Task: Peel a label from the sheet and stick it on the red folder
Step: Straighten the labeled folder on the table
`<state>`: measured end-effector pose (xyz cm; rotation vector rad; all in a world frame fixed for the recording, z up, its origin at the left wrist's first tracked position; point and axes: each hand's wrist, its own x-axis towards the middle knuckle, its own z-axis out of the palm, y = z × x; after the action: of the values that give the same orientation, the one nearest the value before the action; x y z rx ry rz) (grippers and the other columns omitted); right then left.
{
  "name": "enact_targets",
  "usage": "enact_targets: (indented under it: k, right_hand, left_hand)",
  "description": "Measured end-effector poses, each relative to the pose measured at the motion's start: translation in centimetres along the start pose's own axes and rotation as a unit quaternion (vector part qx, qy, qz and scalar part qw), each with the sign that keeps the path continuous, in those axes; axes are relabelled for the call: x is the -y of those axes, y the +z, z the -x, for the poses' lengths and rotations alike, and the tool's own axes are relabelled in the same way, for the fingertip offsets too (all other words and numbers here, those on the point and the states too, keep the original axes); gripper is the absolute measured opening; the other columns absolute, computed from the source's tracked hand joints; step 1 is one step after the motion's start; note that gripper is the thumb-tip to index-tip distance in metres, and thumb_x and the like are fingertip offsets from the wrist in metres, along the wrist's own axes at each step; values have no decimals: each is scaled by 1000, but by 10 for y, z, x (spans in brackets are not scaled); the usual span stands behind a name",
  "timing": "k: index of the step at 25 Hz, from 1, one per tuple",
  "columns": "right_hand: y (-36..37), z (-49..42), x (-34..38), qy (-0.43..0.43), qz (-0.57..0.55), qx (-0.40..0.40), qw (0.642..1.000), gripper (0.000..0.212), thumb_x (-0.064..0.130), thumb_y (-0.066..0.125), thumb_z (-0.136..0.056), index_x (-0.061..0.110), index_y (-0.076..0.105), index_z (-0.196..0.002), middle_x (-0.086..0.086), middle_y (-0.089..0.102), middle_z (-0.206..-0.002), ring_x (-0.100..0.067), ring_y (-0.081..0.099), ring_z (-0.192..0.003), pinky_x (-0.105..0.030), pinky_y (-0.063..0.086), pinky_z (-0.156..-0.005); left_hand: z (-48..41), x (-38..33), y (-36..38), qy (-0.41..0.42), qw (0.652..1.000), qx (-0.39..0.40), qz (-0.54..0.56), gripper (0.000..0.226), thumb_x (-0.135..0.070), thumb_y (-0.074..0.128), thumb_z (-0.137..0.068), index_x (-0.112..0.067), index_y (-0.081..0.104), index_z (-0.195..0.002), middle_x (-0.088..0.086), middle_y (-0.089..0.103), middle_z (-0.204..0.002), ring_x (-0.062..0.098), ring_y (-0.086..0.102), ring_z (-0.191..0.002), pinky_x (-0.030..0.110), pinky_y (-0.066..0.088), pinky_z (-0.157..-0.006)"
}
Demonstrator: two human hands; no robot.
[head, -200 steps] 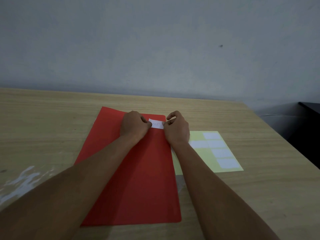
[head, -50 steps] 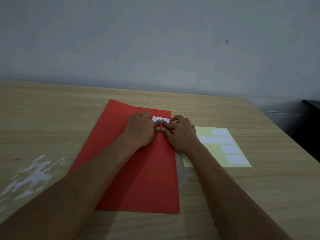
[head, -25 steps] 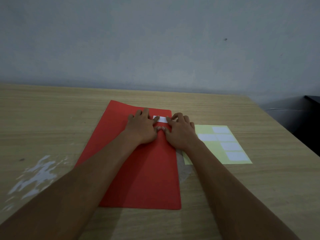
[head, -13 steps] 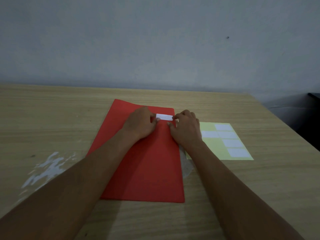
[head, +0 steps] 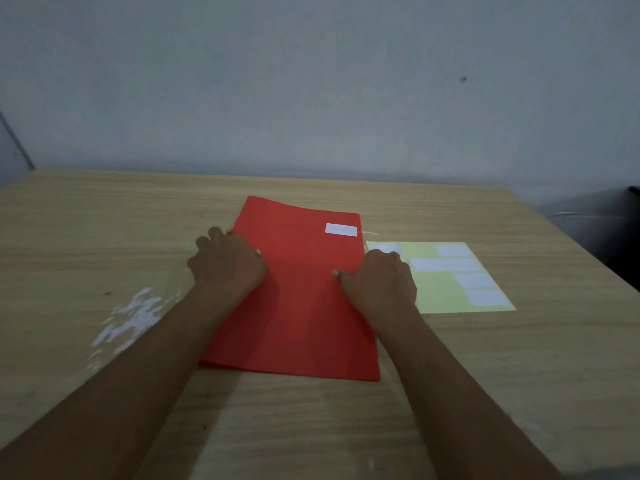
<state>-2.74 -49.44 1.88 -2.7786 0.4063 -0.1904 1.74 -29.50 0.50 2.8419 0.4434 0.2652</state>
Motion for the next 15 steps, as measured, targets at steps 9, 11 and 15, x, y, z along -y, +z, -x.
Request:
enact_targets:
  k: [9,11,15]
  right_hand:
    - [9,-14,5,34,-101,7,994,36,21,64,-89,2,51,-117,-15,61,-118,-35,59,-112,-34,43,-77]
    - [12,-17,9,43,-145,7,989,35,16,65,-88,3,47,-116,-16,62,-118,-36,60,-111,-32,38,-72]
    - [27,-26,37,-11,-159,1,987,39,20,71,-85,3,49,-112,-19,62,-115,-38,60,-107,-32,38,-71]
  left_hand:
    - [10,15,5,26,998,-31,45,36,-24,48,-94,0,56,-120,23,48,-121,43,46,-113,51,45,-87]
    - [6,22,4,24,998,-38,41,36,-25,49,-94,0,57,-118,23,48,-121,42,47,-112,50,45,-86]
    - [-12,48,0,10,998,-49,32,36,-25,50,-94,1,57,-118,23,49,-121,42,48,-111,48,44,-88]
